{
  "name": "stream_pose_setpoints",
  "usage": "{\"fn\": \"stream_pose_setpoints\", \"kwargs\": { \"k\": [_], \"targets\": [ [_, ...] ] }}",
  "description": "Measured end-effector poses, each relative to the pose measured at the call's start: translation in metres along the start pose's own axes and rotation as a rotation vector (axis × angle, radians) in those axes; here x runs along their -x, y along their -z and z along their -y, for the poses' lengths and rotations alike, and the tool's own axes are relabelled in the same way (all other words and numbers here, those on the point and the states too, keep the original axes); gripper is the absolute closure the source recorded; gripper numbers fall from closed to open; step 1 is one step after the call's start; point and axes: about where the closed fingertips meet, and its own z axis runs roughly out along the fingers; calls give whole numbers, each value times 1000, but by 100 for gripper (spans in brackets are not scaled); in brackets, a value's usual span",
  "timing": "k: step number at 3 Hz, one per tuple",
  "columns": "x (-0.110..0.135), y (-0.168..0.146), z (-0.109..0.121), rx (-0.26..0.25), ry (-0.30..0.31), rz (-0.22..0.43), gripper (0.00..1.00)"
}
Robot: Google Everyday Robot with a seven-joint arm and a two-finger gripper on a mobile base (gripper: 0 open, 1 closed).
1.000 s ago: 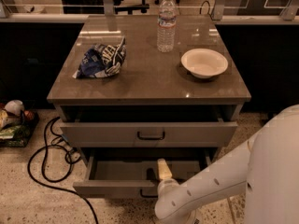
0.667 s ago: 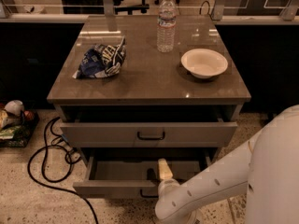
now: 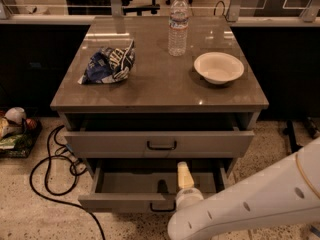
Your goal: Open middle drawer
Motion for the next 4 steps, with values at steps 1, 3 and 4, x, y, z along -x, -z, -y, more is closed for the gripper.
{"fn": "stream_pose_setpoints", "kwargs": {
  "k": [1,3,4],
  "targets": [
    [-28,32,26,-29,21,-105,16],
    [-40,39,26,-10,-8,-143,72],
    [-40,40,27,-13,-8,-144,94]
  ]
}}
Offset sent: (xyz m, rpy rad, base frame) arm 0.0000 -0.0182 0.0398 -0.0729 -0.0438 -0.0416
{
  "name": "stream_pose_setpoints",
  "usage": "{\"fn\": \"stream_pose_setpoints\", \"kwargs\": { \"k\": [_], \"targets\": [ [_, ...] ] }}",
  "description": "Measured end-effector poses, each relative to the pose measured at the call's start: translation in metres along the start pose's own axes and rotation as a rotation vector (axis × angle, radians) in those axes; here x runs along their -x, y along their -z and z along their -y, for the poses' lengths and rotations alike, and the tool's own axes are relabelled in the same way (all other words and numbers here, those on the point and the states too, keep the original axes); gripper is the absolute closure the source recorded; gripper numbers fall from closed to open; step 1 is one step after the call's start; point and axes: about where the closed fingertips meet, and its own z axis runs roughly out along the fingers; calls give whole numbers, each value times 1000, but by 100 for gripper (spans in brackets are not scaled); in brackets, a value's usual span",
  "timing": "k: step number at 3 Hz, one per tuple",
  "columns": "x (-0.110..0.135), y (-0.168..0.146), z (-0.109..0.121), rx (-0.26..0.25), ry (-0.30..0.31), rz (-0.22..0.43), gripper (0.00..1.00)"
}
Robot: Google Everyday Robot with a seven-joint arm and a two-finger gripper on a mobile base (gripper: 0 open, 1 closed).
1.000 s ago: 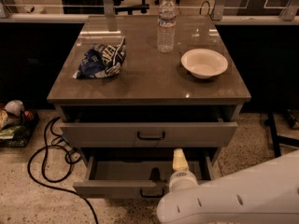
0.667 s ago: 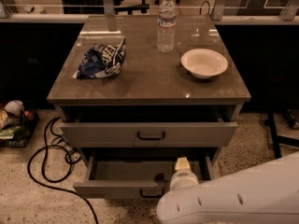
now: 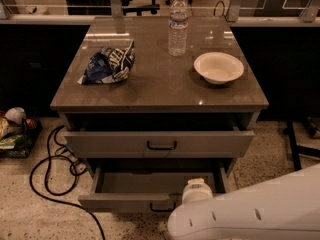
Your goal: Open middle drawer
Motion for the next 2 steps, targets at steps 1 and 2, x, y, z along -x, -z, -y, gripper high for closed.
{"fn": "stream_pose_setpoints", "kwargs": {
  "k": [1,2],
  "targets": [
    [-1,-12,5,20,-17,28,100],
    [-7,-41,32,50,-50,88,100]
  ]
}}
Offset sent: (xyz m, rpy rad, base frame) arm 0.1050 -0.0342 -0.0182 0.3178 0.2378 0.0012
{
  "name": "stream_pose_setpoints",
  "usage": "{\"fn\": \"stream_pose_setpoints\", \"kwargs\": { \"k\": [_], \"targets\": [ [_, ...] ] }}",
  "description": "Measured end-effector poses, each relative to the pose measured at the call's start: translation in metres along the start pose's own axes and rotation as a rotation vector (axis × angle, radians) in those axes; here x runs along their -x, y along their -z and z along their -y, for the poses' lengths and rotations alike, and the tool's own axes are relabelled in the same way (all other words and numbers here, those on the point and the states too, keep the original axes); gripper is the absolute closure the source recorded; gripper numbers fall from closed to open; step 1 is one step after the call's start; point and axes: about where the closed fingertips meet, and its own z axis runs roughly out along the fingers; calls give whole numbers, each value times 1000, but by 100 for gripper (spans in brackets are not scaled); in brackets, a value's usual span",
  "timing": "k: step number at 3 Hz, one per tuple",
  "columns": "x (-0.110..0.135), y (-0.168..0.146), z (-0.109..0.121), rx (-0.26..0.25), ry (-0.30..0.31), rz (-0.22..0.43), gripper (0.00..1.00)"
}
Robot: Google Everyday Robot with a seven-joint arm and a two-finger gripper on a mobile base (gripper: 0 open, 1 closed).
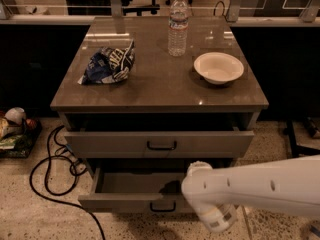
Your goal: Open middle drawer
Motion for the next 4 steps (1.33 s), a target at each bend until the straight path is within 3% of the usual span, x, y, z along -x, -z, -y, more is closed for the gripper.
{"fn": "stream_pose_setpoints", "kwargs": {
  "k": [1,2,3,4],
  "targets": [
    [-18,-33,11,90,-74,49,100],
    [-28,-64,-13,217,-140,90,100],
    [-40,-89,-59,366,-175,85,100],
    [-51,-89,-64,395,-233,60,100]
  ]
}}
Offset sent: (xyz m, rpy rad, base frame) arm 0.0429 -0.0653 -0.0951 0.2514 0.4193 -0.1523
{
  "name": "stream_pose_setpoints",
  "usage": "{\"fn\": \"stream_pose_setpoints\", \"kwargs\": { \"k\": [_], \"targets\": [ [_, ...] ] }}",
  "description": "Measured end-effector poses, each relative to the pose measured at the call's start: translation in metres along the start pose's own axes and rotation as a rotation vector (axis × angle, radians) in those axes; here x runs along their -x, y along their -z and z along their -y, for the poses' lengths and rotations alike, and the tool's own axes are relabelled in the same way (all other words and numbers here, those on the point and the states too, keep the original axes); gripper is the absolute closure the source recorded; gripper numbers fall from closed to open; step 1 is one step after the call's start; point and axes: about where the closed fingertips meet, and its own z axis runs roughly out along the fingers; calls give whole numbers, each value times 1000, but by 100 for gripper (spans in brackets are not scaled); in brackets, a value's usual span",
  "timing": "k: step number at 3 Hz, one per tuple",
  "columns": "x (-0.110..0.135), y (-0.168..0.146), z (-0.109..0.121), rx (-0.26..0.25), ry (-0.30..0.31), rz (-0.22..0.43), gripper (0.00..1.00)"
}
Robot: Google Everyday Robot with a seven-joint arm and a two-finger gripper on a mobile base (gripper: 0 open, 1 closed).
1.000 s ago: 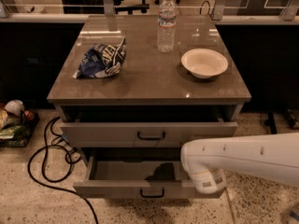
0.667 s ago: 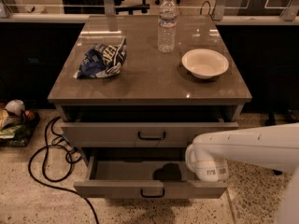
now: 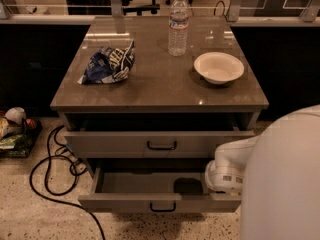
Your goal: Open middle drawer
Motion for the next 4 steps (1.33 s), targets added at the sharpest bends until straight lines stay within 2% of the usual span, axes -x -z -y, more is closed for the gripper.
{"fn": "stream_pose_setpoints", "kwargs": {
  "k": [1,2,3,4],
  "targets": [
    [0,0,0,0,0,0,100],
    [-1,-16,-15,38,-12,29,100],
    [-8,-36,-39,90,-42,57,100],
    [-12,-42,-48,108,-52,63,100]
  ]
}}
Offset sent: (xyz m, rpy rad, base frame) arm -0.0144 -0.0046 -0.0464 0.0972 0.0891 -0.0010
